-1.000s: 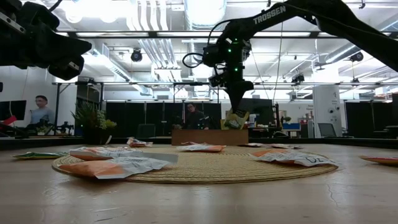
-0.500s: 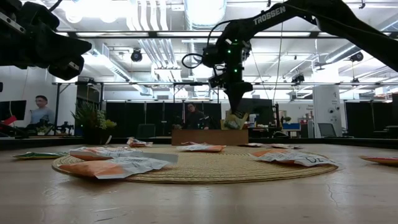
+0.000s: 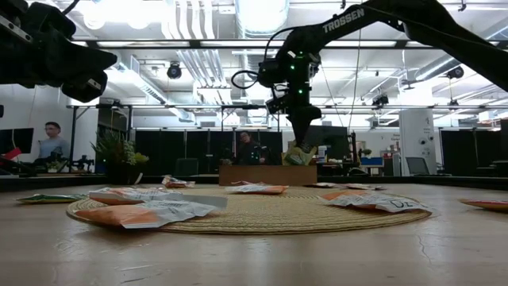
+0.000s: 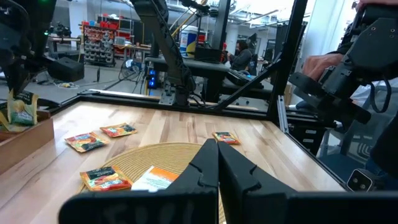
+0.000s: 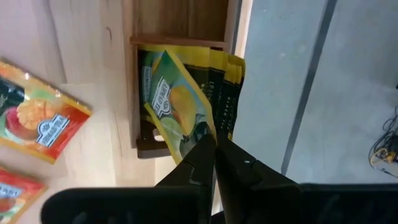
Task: Pick & Place Tea
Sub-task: Put the top yellow tea bag into the right section of the wooden organizer
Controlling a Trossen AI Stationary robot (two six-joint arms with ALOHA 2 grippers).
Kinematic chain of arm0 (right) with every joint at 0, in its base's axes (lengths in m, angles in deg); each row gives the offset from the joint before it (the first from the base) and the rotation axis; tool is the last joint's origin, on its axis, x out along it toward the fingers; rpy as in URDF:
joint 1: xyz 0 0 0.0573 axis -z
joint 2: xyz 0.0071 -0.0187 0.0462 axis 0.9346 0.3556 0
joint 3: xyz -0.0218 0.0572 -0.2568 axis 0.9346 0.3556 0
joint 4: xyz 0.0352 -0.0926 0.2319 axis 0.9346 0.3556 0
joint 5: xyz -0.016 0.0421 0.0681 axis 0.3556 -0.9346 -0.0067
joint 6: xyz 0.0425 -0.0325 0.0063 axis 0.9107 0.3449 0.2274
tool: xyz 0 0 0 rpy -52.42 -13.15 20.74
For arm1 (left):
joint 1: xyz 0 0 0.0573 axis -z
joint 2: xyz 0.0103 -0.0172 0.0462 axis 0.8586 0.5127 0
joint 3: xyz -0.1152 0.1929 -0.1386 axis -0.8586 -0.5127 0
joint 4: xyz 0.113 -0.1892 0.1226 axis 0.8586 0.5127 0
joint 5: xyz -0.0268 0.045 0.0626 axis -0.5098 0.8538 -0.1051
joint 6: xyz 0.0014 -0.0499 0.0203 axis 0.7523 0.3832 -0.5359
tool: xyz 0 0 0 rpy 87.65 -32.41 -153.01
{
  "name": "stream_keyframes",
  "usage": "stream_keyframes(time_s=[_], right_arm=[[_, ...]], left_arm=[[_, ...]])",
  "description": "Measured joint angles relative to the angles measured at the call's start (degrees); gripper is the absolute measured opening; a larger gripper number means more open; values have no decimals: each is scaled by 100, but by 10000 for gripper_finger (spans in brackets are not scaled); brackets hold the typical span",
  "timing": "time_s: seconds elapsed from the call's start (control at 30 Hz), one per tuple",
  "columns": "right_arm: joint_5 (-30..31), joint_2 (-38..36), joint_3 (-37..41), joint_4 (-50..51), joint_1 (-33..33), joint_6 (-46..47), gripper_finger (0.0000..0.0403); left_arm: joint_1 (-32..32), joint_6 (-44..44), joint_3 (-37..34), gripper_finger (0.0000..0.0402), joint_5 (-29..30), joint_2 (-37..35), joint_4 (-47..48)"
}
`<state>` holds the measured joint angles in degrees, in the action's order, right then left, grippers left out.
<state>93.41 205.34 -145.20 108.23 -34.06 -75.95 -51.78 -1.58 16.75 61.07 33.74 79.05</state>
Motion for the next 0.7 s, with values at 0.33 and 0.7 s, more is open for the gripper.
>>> stream_keyframes(time_s=[0.33, 0.7], right_arm=[[13, 0, 0, -7, 0, 131, 93], [435, -126, 2, -12, -32, 277, 149]], left_arm=[[1, 0, -1, 0, 0, 1, 0], [1, 1, -1, 0, 0, -1, -1]])
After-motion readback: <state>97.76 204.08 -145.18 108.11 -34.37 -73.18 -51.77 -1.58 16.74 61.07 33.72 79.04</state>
